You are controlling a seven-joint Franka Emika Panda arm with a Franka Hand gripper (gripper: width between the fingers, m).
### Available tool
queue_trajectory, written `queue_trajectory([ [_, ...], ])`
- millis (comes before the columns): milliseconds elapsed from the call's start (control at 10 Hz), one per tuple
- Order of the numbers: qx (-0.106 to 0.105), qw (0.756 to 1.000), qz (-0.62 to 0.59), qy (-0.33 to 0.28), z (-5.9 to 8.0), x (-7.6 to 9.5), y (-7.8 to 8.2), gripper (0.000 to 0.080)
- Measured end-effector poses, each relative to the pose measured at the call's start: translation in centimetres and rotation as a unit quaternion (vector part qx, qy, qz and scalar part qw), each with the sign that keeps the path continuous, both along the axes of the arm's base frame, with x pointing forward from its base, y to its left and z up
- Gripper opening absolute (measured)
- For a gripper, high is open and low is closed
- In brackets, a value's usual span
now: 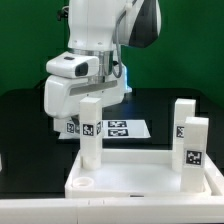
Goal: Assemble desk
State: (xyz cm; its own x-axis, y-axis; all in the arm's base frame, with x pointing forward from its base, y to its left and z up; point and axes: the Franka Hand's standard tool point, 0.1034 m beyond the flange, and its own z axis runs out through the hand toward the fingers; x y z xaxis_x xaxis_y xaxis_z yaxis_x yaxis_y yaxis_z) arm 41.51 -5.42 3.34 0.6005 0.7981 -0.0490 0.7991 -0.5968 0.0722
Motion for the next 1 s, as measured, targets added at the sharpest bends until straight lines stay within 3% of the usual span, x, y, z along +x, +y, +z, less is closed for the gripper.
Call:
queue_trajectory([
  [100, -0.001, 1.0, 0.014, 0.001, 0.0, 0.0, 0.0, 0.0285],
  [300, -0.007, 0.983, 0.183, 0.027, 0.4, -0.2, -0.2, 0.0285],
  [700, -0.016, 0.954, 0.298, 0.041, 0.2, -0.5, -1.0, 0.0285],
  [800, -0.019, 0.937, 0.346, 0.049, 0.2, -0.7, -1.1, 0.0285],
  [1000, -0.022, 0.868, 0.489, 0.081, -0.2, -1.5, -1.3, 0.0285],
])
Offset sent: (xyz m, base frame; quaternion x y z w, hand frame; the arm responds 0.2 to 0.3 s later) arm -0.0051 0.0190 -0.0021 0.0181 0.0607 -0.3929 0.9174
